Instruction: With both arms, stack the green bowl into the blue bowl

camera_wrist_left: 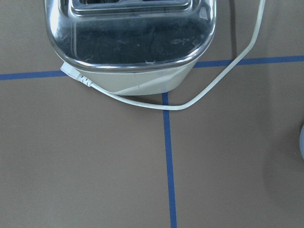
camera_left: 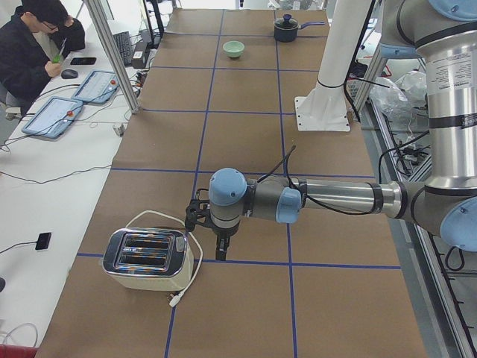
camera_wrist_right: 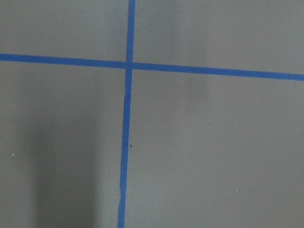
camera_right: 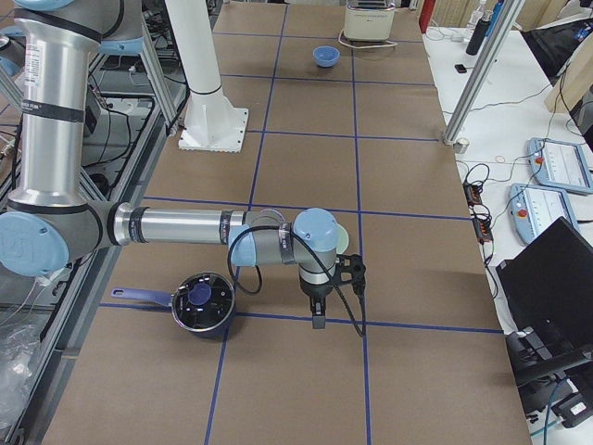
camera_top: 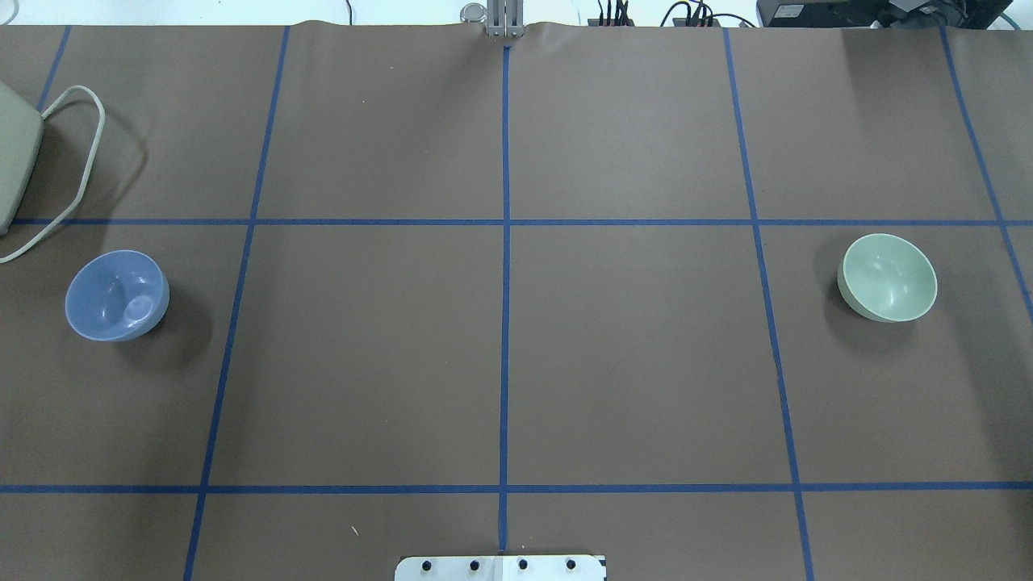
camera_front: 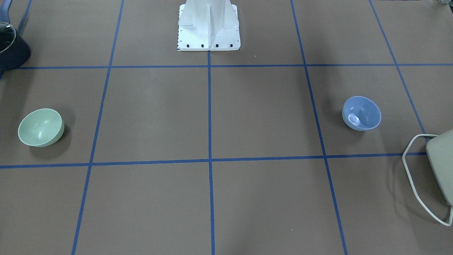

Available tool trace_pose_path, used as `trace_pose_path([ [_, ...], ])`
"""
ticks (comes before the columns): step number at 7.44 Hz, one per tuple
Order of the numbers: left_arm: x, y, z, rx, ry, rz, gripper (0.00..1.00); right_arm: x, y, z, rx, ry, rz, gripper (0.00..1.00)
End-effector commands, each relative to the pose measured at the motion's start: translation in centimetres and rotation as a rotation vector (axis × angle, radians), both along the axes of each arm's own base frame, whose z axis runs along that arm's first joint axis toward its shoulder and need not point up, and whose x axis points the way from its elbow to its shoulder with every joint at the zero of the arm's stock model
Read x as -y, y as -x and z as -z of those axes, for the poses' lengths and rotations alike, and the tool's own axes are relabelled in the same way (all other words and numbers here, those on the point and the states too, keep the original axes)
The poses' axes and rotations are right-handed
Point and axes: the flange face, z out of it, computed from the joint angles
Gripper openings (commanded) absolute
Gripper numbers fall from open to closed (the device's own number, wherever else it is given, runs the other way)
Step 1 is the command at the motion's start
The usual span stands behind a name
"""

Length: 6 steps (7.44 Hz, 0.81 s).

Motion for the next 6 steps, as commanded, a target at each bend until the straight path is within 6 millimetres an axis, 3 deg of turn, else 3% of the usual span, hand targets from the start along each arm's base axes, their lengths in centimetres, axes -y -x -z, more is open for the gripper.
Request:
trace_pose_path([
  [1,1.6,0.0,2.1,-0.001,-0.088,0.003,0.98,0.9,0.4,1.7,0.005,-0.125,0.007,1.00],
  [2,1.9,0.0,1.5,0.004,-0.142,0.001,0.98,1.1,0.5,2.6,0.017,-0.197,0.008,1.00],
  [3,3.1,0.0,3.2,0.003,-0.262,0.006,0.98,1.5,1.9,3.3,0.039,-0.230,0.039,1.00],
  [4,4.3,0.0,2.8,-0.003,-0.290,-0.001,0.98,2.5,2.5,4.5,0.046,-0.261,0.052,1.00],
  [6,4.1,-0.1,2.3,-0.018,-0.366,0.039,0.98,2.7,3.4,4.5,0.051,-0.277,0.073,1.00],
])
